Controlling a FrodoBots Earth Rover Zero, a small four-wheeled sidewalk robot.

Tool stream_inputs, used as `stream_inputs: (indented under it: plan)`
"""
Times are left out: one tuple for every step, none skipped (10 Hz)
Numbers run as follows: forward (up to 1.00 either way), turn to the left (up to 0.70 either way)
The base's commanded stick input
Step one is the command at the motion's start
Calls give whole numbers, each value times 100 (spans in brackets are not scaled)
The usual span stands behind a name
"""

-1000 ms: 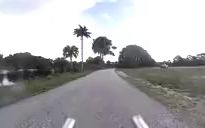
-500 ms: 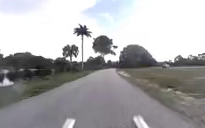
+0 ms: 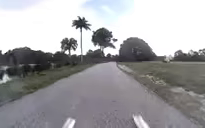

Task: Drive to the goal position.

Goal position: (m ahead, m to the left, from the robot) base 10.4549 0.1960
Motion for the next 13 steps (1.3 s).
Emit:
stream_inputs:
  plan:
    - [85, 0]
    - [85, 0]
    - [85, 0]
    - [85, 0]
    - [85, 0]
    - [85, 0]
    - [85, 0]
    - [85, 0]
    - [85, 0]
    - [85, 0]
    - [85, 0]
    - [85, 0]
    - [85, 0]
